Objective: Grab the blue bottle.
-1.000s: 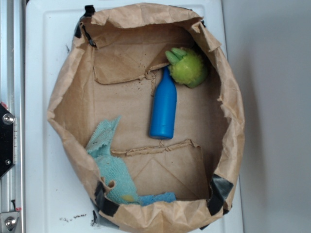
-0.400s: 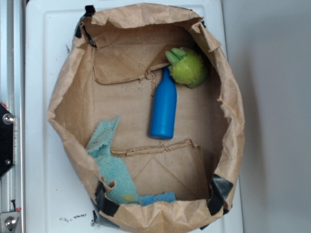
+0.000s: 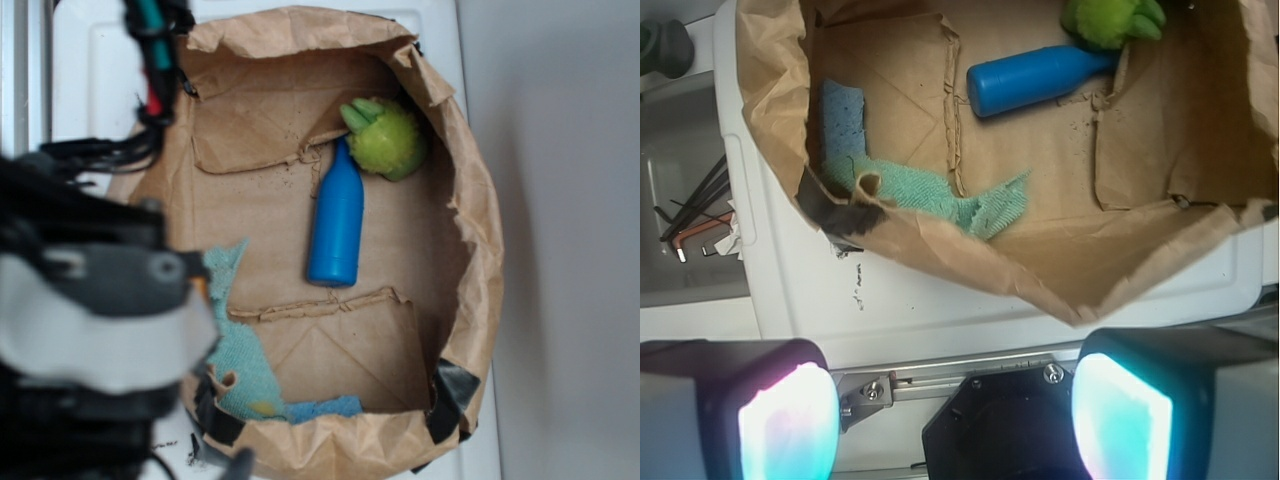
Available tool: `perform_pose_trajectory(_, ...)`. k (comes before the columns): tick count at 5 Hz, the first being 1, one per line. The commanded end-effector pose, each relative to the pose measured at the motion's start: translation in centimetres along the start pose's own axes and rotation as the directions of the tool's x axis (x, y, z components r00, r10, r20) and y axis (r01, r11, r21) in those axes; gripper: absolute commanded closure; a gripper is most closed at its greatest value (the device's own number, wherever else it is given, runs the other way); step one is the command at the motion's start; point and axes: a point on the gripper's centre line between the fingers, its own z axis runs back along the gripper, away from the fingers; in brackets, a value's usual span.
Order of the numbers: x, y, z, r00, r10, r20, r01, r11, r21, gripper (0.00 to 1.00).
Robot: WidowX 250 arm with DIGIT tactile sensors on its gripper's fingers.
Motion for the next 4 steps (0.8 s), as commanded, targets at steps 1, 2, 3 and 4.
perform_pose_trajectory(1, 5.7, 1.1, -1.6, 0.931, 0.33, 0.155, -0.313, 0.941, -0.129, 0.0)
perform_pose_trajectory(2, 6.0, 2.2, -2.6, 0.811, 0.56, 0.172, -0.528, 0.826, -0.2, 0.0)
perform_pose_trajectory(3, 7.5, 3.0, -3.3, 0.689, 0.709, 0.149, -0.686, 0.705, -0.179, 0.0)
perform_pose_trajectory(4, 7.5, 3.0, -3.3, 0.689, 0.709, 0.149, -0.686, 0.705, -0.179, 0.0)
